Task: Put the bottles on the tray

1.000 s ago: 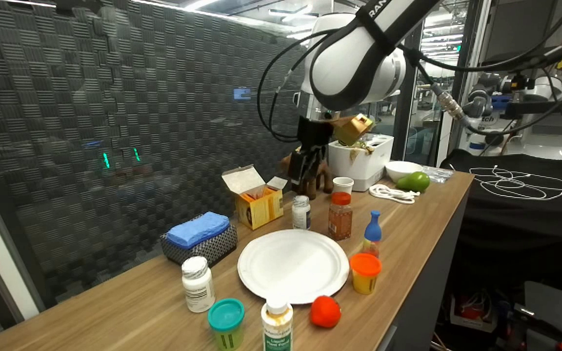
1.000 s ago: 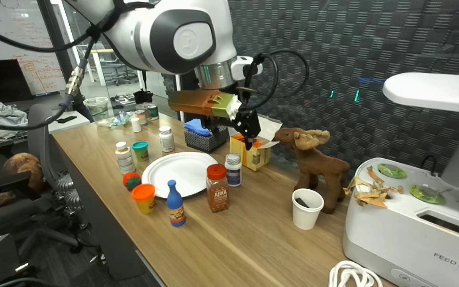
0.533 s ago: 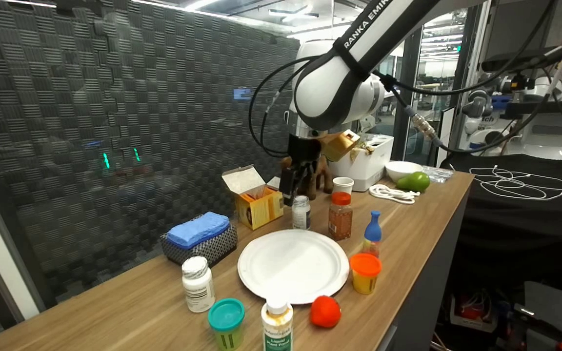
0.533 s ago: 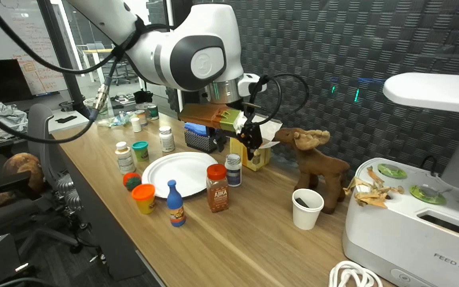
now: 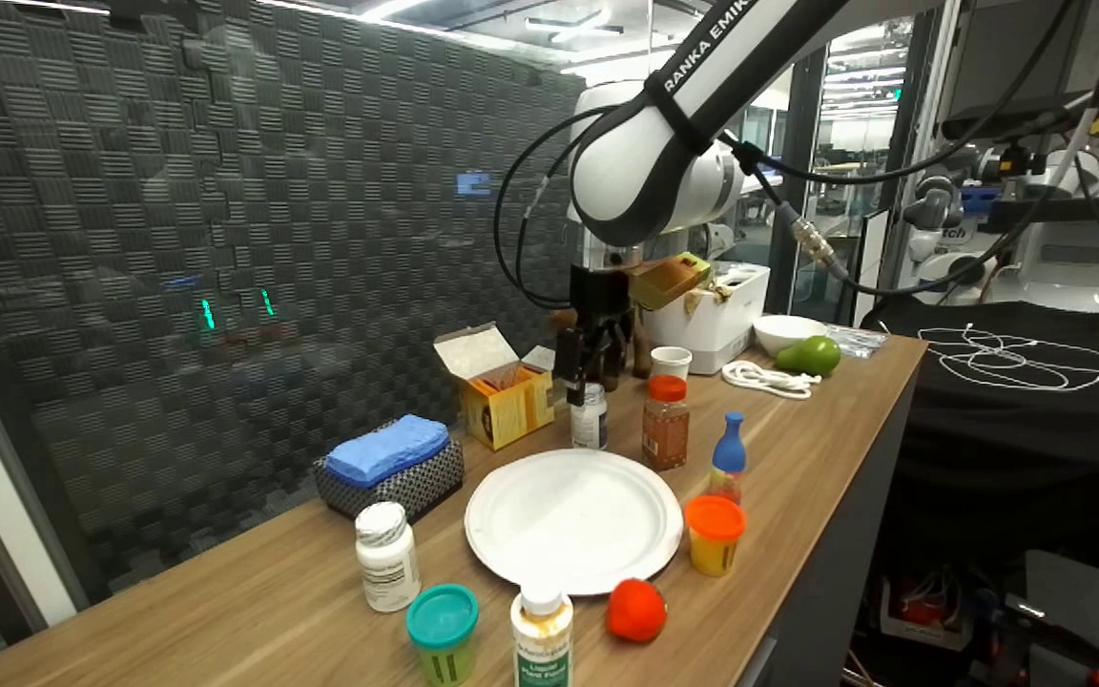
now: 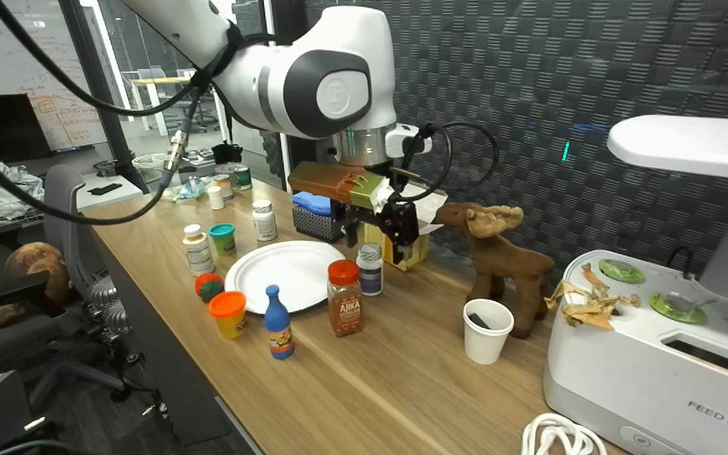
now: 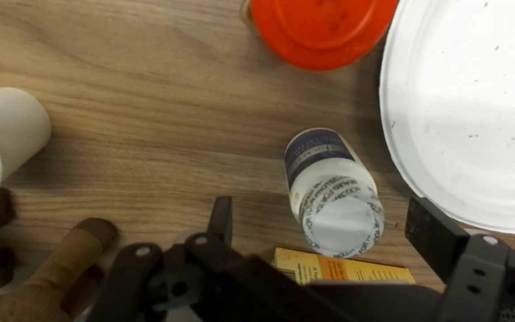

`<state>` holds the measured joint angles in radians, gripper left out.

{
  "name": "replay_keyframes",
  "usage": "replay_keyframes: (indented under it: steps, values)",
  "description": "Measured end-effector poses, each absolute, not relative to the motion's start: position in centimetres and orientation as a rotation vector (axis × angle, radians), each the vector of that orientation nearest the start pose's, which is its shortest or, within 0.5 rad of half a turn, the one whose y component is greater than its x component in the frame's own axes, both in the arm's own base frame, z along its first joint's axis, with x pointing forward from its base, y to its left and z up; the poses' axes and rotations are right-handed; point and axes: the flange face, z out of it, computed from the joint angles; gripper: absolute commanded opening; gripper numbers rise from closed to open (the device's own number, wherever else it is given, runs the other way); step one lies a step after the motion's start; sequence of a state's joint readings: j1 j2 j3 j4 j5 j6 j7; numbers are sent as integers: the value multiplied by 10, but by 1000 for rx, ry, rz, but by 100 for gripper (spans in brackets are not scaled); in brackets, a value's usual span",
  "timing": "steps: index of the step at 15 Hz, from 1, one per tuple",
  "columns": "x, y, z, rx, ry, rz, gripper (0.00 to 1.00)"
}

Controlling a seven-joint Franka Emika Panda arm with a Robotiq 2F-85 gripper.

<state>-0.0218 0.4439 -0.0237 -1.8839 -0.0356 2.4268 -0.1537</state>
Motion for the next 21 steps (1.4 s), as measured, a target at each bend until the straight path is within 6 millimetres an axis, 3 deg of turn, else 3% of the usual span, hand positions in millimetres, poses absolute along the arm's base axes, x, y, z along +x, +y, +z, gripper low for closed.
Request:
replay_keyframes:
  steps: [7,15,17,21]
  values:
    - [646,-29,278,-3176,-181,-90,21]
    - [652,-23,287,-3213,-214,-127,20]
    - [651,-8,301,-3225,-239,-158,20]
    - [635,39,320,-3198,-347,-182,20]
